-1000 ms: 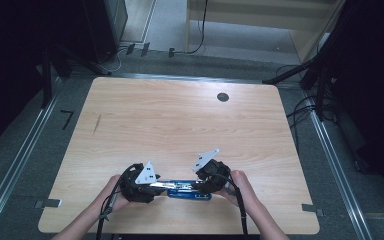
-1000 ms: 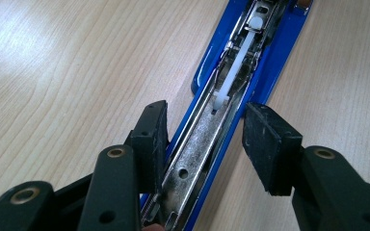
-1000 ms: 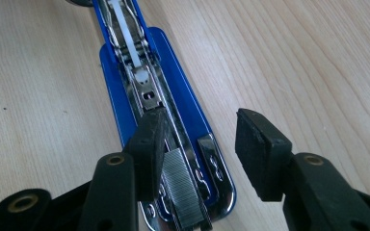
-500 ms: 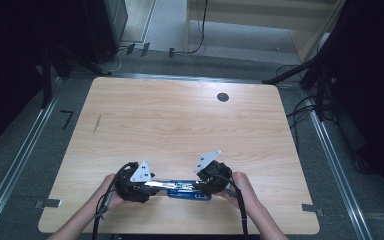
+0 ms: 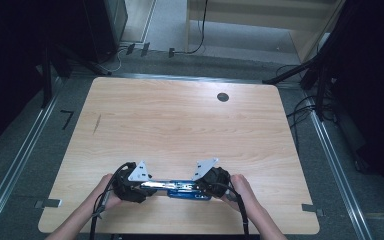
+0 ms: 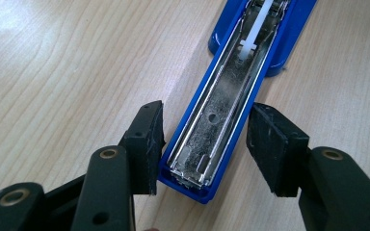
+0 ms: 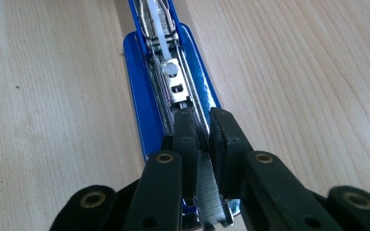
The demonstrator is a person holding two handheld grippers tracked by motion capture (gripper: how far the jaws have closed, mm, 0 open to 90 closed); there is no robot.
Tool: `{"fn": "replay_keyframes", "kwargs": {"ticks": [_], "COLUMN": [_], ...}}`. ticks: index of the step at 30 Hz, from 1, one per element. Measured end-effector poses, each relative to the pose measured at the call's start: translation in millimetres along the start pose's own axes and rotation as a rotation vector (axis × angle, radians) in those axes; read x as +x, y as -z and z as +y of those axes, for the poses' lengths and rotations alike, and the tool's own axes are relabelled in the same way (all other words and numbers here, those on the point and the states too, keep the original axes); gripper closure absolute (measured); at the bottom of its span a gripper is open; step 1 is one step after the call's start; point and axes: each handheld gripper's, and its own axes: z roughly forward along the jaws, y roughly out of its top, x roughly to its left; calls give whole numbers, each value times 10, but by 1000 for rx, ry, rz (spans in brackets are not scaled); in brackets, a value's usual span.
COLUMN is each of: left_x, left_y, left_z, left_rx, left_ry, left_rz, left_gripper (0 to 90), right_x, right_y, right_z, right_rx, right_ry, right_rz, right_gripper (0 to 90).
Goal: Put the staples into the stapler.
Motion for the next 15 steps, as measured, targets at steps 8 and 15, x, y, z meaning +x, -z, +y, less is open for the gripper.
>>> {"fn": "replay_keyframes", "kwargs": {"ticks": [8, 15], "left_x": [32, 96], "left_y": [45, 21], "left_z": [-12, -142], "left_rx": [-28, 6], "left_ry": [16, 36], "left_rz": [-19, -21], "left_gripper": [497, 591], "right_x": [7, -7], "right_y": [-18, -42], "right_z": [-7, -18], "right_rx": [10, 14], "right_ry": [-9, -17], "right_rz": [-6, 2], "right_gripper": [831, 831]}}
